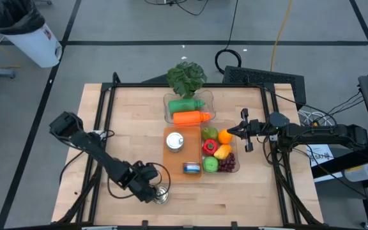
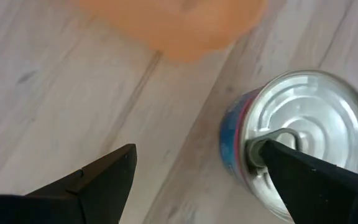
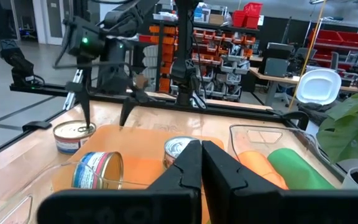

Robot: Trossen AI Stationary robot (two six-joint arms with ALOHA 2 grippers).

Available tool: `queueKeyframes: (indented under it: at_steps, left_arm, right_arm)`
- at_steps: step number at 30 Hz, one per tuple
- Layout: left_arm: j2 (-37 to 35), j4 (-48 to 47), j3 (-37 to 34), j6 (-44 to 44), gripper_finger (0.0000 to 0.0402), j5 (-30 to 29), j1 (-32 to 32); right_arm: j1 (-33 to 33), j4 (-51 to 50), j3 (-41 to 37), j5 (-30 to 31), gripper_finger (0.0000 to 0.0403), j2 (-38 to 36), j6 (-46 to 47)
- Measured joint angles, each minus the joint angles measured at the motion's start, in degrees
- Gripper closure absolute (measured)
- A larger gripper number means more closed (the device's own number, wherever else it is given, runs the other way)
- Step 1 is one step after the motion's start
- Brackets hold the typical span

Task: Pick & Place Food Item
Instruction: Put the blue pink tuna can into the orange bin

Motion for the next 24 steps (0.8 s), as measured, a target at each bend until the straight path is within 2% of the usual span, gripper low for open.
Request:
queueKeyframes:
  at_steps: [5, 11, 17, 24]
  left_arm:
    - [1.6, -1.2, 0.3, -2.7, 0.0037, -0.9, 0.6]
    - [-0.3, -5.2, 0.1, -4.6, 0.0037, -4.5, 0.3]
    - [-1.1, -13.2, 0.0, -10.4, 0.0037, -3.5, 0.3]
    - [-1.5, -17.9, 0.2, -12.0, 0.0037, -3.0, 0.3]
  right_arm:
    - [0.0, 0.0, 0.0, 0.0, 0.0403, 0.0, 0.0]
    - [0.0, 0.0, 0.0, 0.0, 0.0403, 0.0, 0.0]
    - [0.0, 0.0, 0.0, 0.0, 0.0403, 0.0, 0.0]
    - [0.0, 0.0, 0.0, 0.0, 0.0403, 0.0, 0.0]
